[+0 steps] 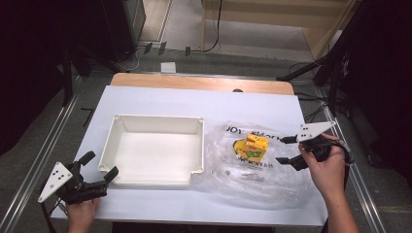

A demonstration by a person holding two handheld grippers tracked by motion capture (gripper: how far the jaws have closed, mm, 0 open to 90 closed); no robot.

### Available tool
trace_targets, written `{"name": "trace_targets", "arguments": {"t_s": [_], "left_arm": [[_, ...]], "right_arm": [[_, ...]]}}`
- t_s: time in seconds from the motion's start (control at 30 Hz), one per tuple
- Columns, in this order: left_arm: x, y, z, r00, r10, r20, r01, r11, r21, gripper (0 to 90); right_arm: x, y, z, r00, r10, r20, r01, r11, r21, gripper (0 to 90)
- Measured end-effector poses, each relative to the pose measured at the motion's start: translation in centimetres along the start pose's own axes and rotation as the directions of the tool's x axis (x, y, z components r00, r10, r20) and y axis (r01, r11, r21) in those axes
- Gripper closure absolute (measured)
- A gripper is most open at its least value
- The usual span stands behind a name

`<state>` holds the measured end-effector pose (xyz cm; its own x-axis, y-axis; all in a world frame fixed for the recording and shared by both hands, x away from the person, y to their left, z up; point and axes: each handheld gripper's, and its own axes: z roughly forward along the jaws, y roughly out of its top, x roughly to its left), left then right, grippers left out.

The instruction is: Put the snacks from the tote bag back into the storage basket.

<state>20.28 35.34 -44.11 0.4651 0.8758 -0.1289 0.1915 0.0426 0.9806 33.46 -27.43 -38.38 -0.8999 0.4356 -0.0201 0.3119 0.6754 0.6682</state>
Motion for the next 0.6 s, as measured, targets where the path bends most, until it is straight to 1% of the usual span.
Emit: {"name": "trace_targets", "arguments": {"t_s": [0.03,0.13,0.23,0.27,0.3,0.37,0.4,0.47,0.53,0.6], "left_arm": [[0.0,0.0,0.0,1.0000,0.001,0.000,-0.001,1.0000,0.000,0.0],[0.1,0.0,0.0,1.0000,0.002,-0.001,-0.002,1.0000,-0.001,0.0],[0.1,0.0,0.0,1.0000,0.001,-0.001,-0.001,1.0000,-0.002,0.0],[0.1,0.0,0.0,1.0000,0.001,0.000,-0.001,1.0000,-0.003,0.0],[0.1,0.0,0.0,1.0000,0.000,-0.001,0.000,1.0000,-0.004,0.0],[0.1,0.0,0.0,1.0000,0.000,-0.001,0.000,1.0000,-0.004,0.0],[0.1,0.0,0.0,1.0000,0.000,-0.002,0.000,1.0000,-0.004,0.0],[0.1,0.0,0.0,1.0000,0.003,-0.001,-0.003,1.0000,-0.003,0.0],[0.0,0.0,0.0,1.0000,0.003,-0.002,-0.003,1.0000,-0.003,0.0],[-0.1,0.0,0.1,0.9999,0.009,-0.005,-0.009,1.0000,0.002,0.0]], "right_arm": [[-0.1,0.3,0.2,0.9999,-0.013,-0.006,0.013,0.9999,0.010,27.1],[-0.2,0.9,0.6,0.9995,-0.031,-0.010,0.031,0.9992,0.026,27.2],[-0.2,1.5,0.8,0.9994,-0.032,-0.010,0.032,0.9983,0.049,27.0],[-0.2,1.5,0.8,0.9994,-0.032,-0.010,0.032,0.9983,0.049,27.0],[-0.3,1.8,1.0,0.9993,-0.038,-0.007,0.038,0.9973,0.063,26.9],[-0.3,2.0,1.0,0.9990,-0.042,-0.013,0.043,0.9968,0.067,27.0],[-0.4,2.2,1.1,0.9990,-0.042,-0.016,0.043,0.9967,0.069,27.6],[-0.5,2.8,1.0,0.9990,-0.029,-0.035,0.031,0.9971,0.070,32.2],[-0.6,3.0,1.0,0.9989,-0.033,-0.035,0.035,0.9965,0.075,32.6],[-0.7,3.7,1.2,0.9980,-0.046,-0.043,0.051,0.9934,0.103,33.7]]}}
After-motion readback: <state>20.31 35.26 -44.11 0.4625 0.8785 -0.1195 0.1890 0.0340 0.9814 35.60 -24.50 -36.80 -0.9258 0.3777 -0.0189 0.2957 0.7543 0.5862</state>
